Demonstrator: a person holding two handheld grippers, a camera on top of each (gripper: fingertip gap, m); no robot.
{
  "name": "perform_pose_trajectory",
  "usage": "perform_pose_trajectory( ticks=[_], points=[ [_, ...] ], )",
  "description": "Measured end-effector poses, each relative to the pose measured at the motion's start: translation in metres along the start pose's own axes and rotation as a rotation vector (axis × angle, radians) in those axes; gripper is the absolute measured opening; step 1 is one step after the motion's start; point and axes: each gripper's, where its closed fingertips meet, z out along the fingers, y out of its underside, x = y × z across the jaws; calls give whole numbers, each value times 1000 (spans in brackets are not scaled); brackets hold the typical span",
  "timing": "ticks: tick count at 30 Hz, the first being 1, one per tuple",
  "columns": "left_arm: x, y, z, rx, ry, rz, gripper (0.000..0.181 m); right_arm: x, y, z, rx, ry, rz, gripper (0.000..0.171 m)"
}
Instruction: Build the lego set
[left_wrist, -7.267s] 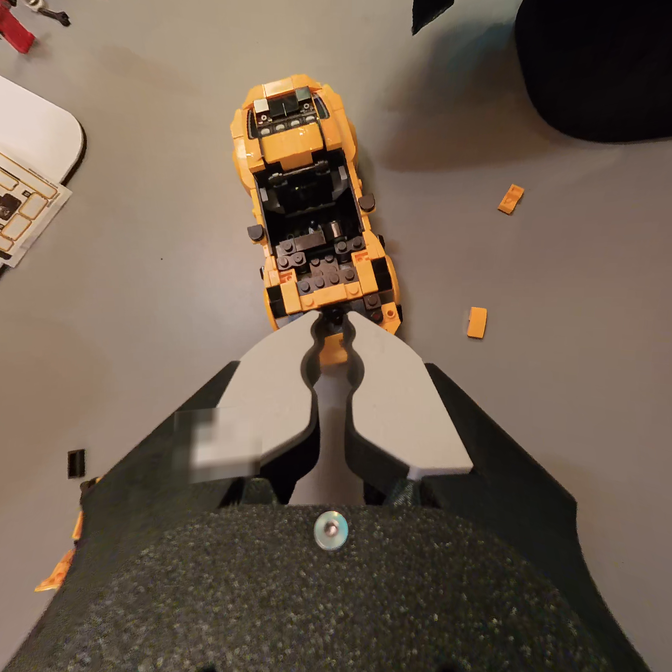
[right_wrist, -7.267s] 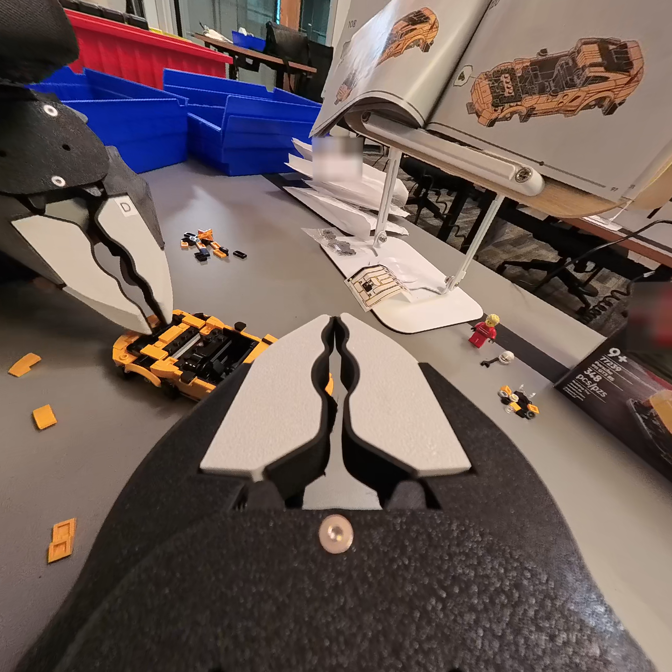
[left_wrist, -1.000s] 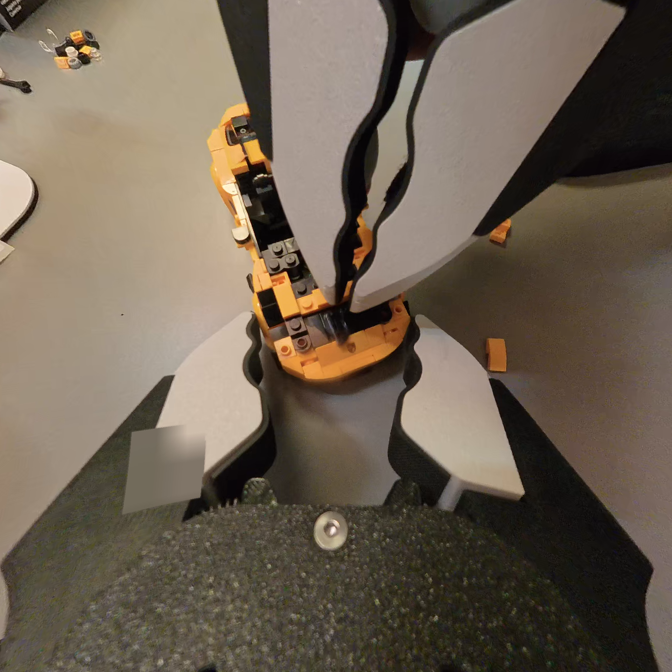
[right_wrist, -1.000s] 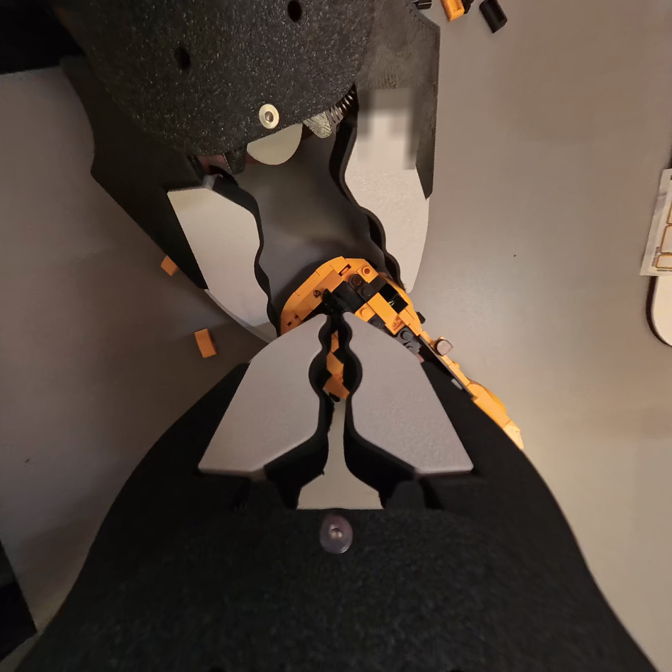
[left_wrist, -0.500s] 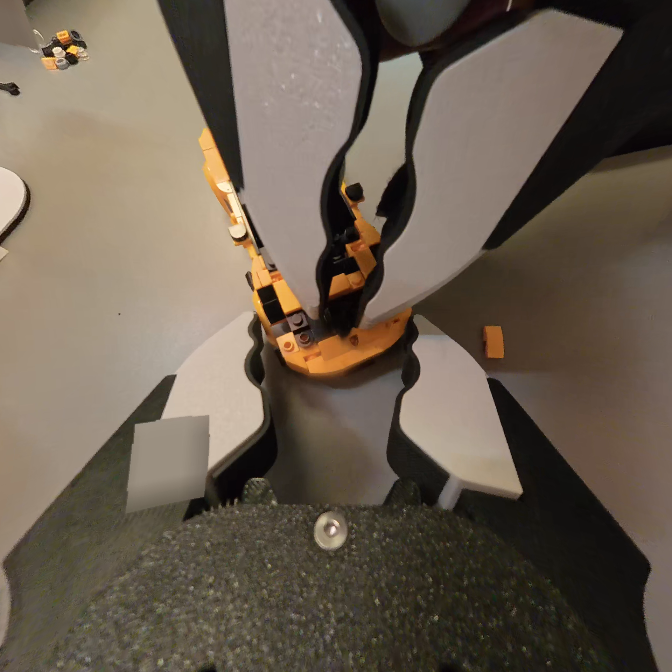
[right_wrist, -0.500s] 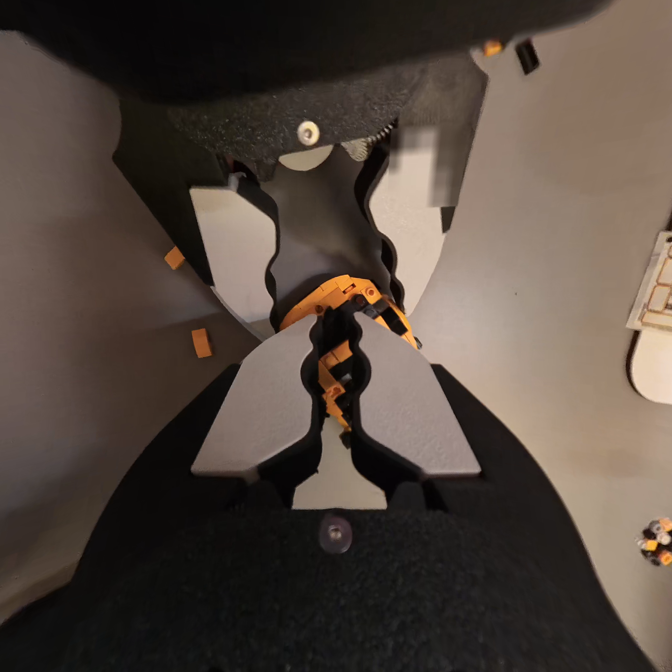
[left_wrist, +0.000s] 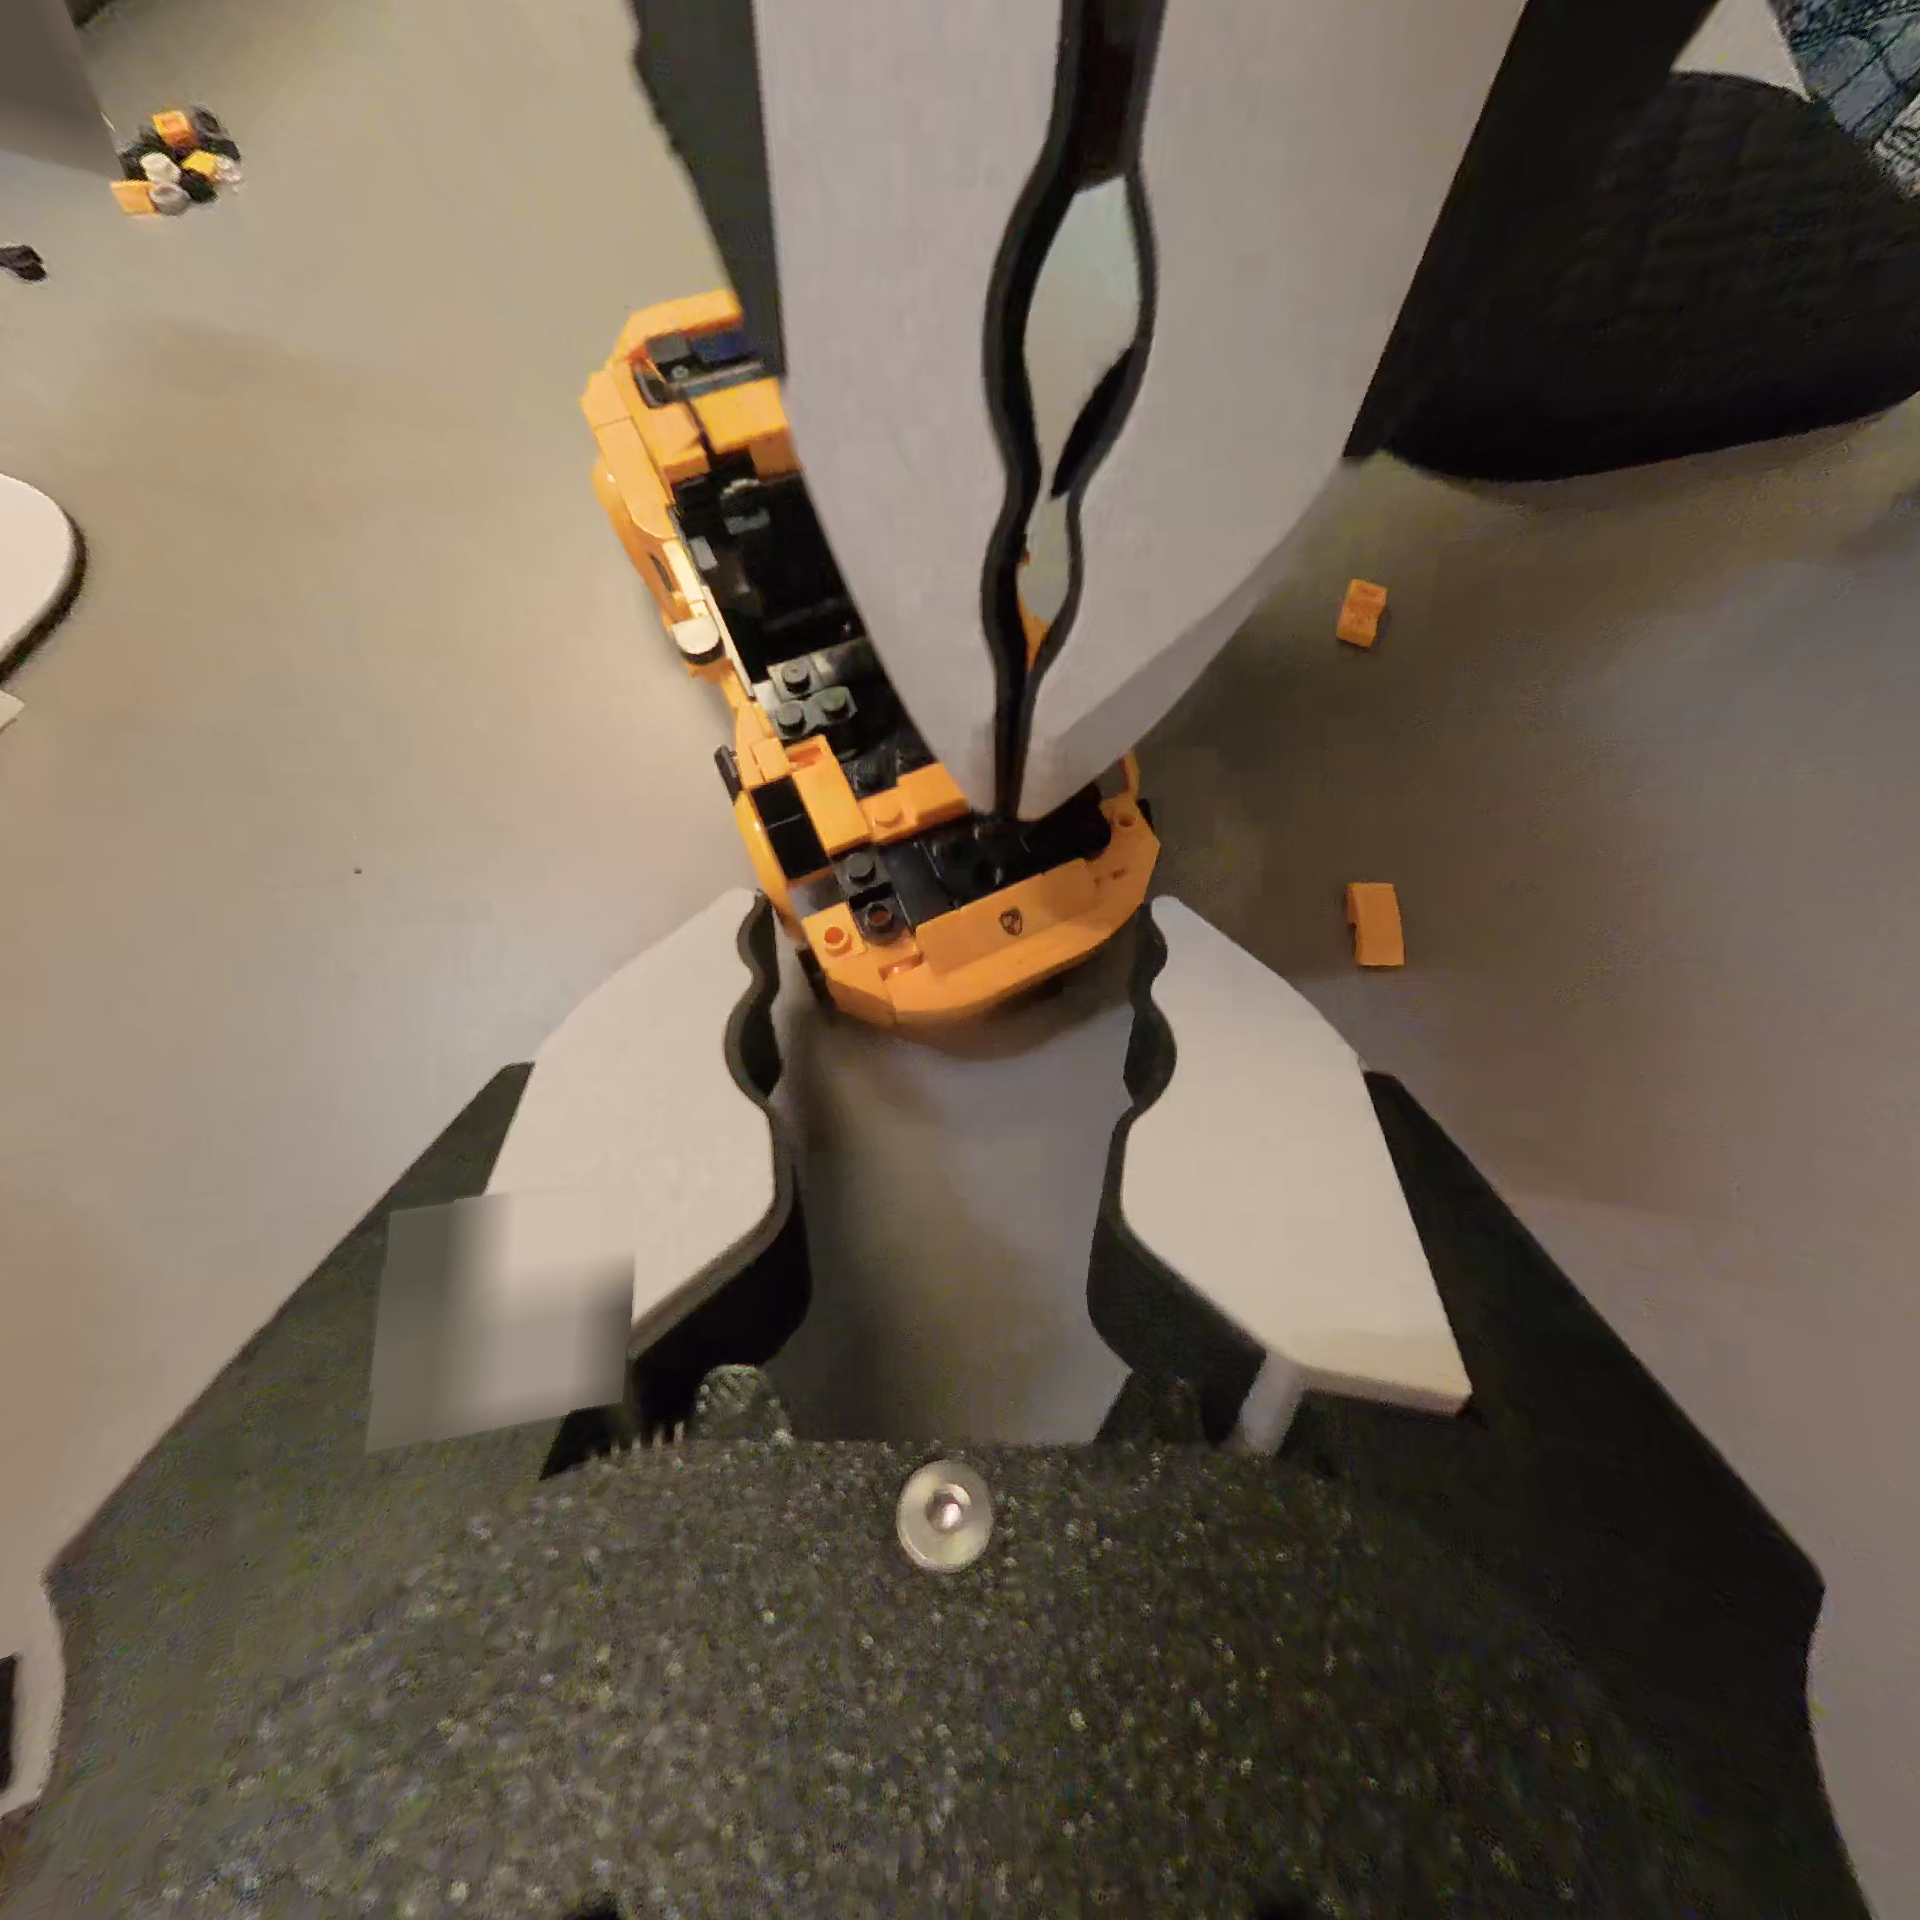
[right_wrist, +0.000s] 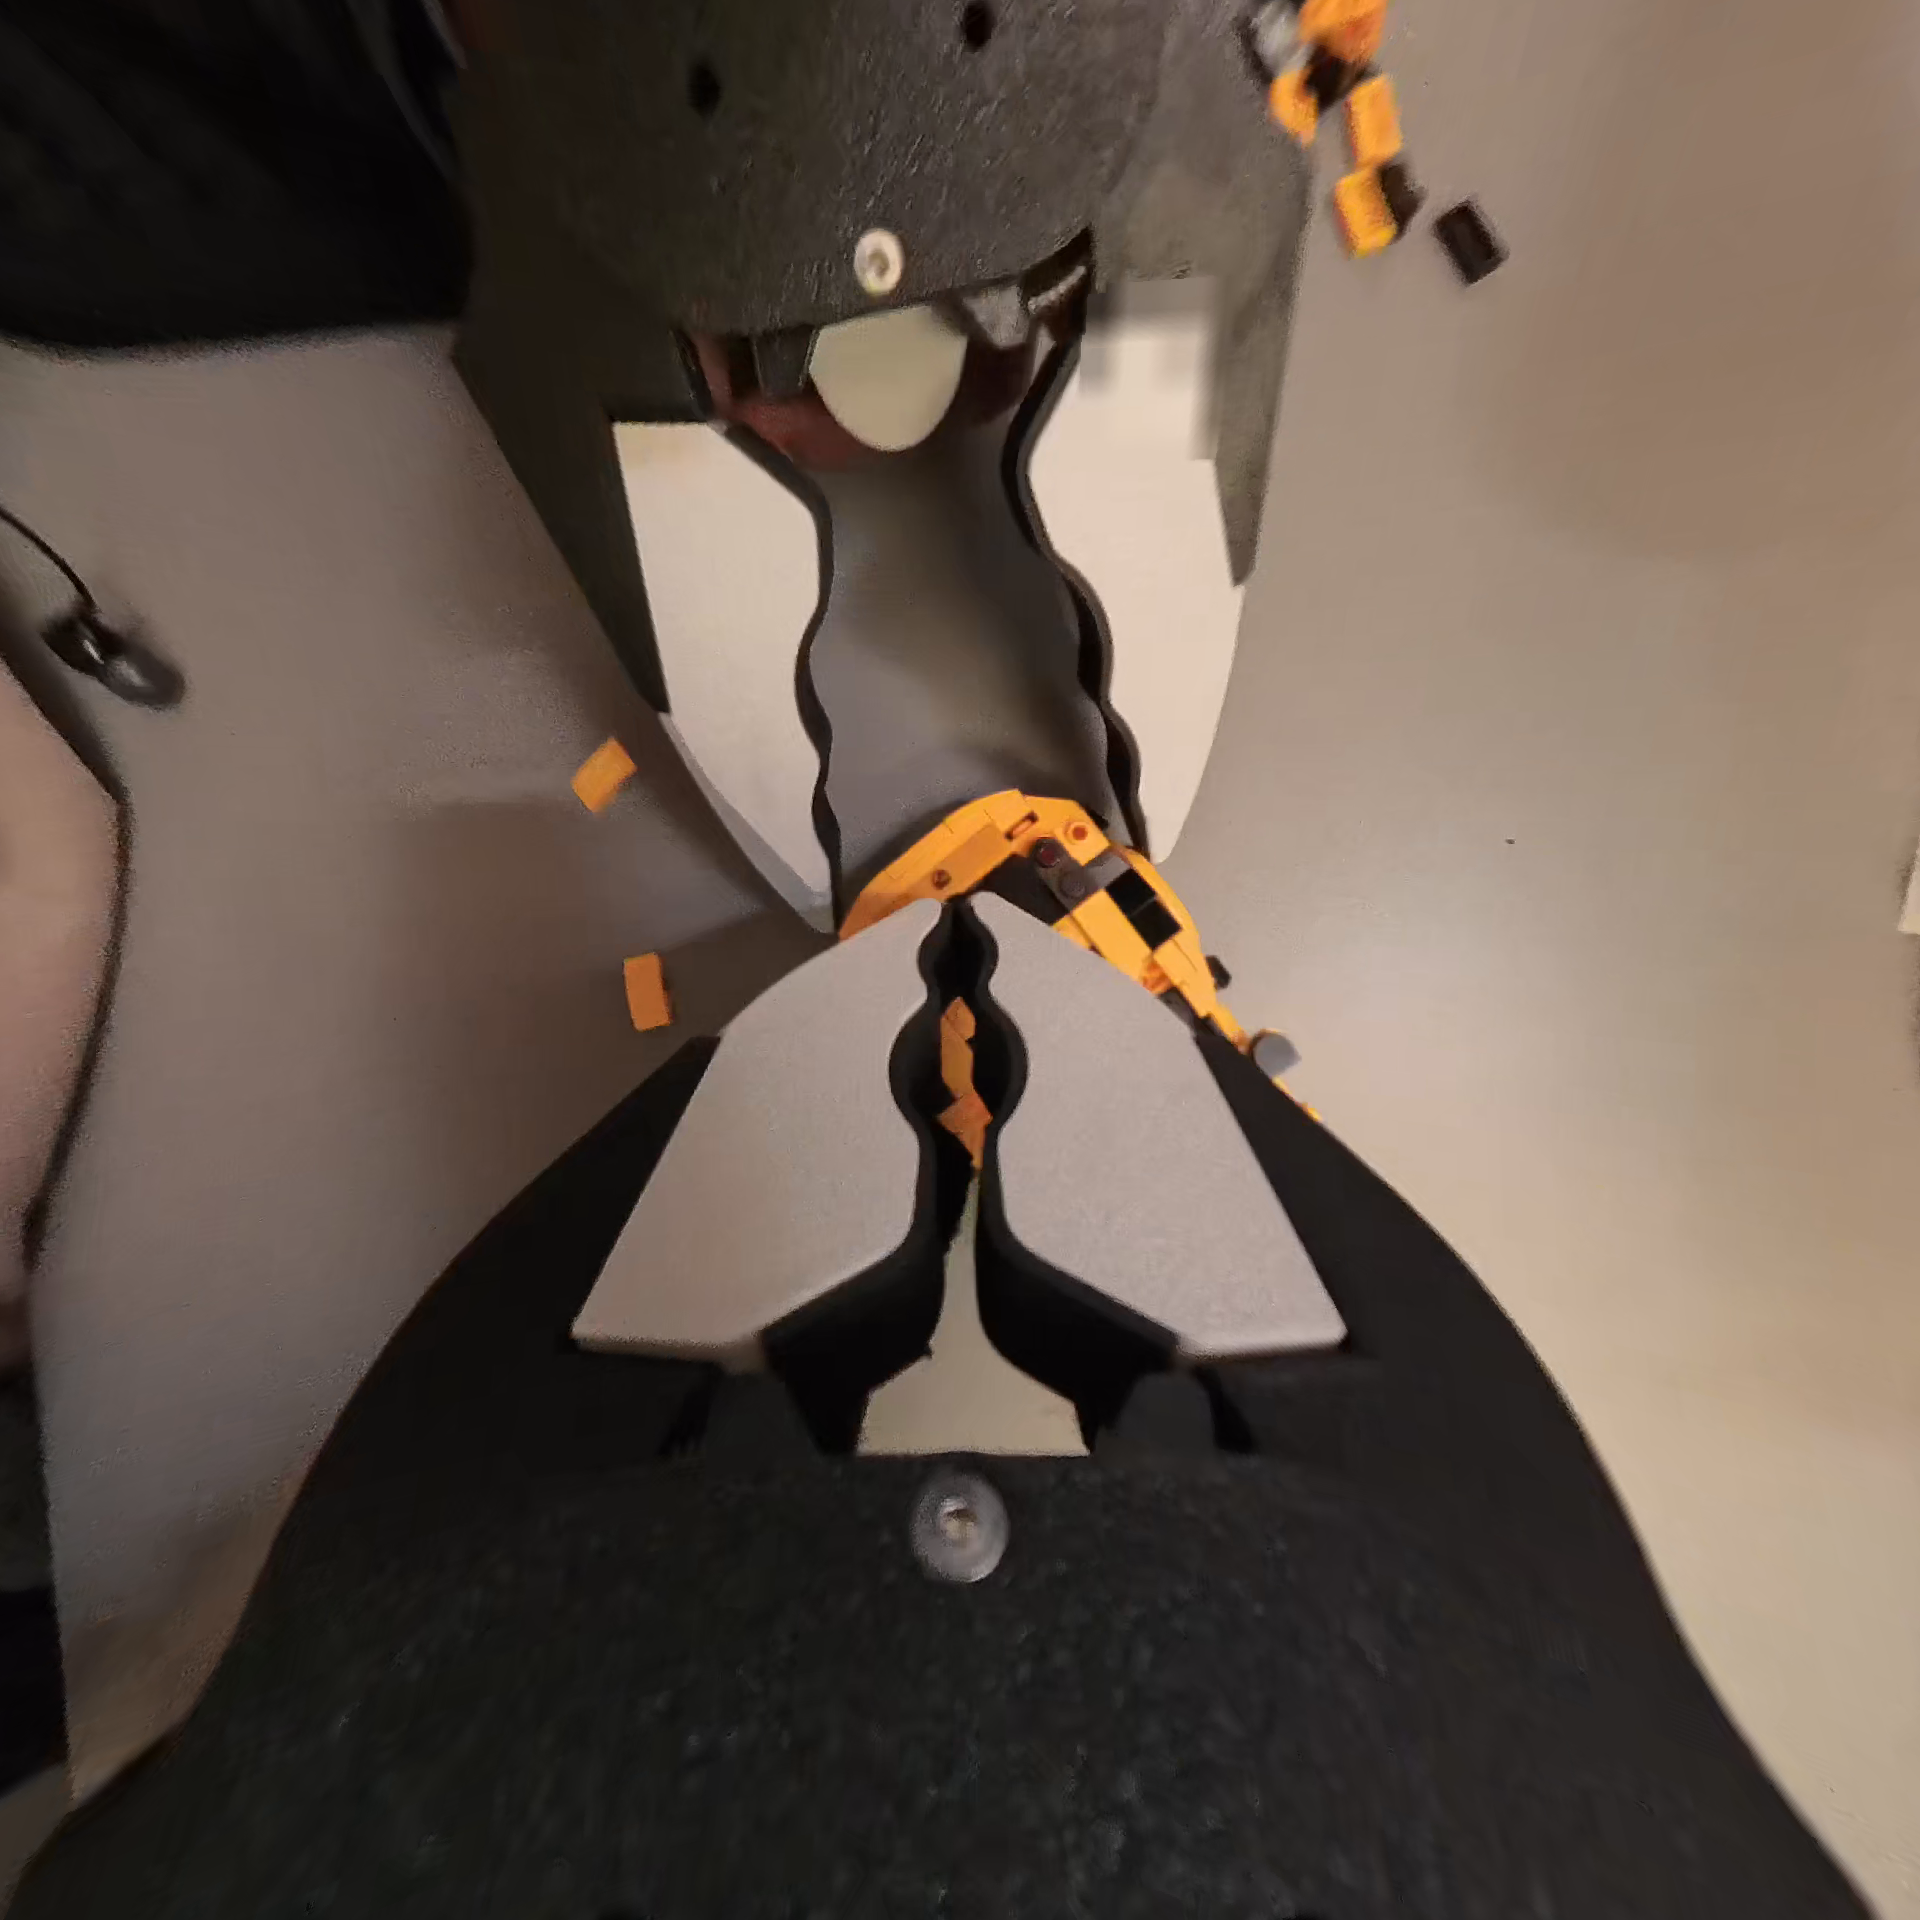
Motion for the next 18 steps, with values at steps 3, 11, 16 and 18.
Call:
perform_pose_trajectory(
  ticks=[3, 11, 16, 18],
  points=[
    [-2, -2, -4, 15, -21, 21, 62, -2, -12, -14, 195, 11, 103, 0],
    [23, -61, -53, 389, 98, -64, 30, -20, -50, -58, 819, -208, 470, 0],
    [34, -82, -75, 513, 135, -129, 27, -30, -57, -80, 1025, -311, 535, 0],
    [39, -87, -78, 535, 128, -125, 26, -34, -58, -85, 1056, -324, 527, 0]
  ],
)
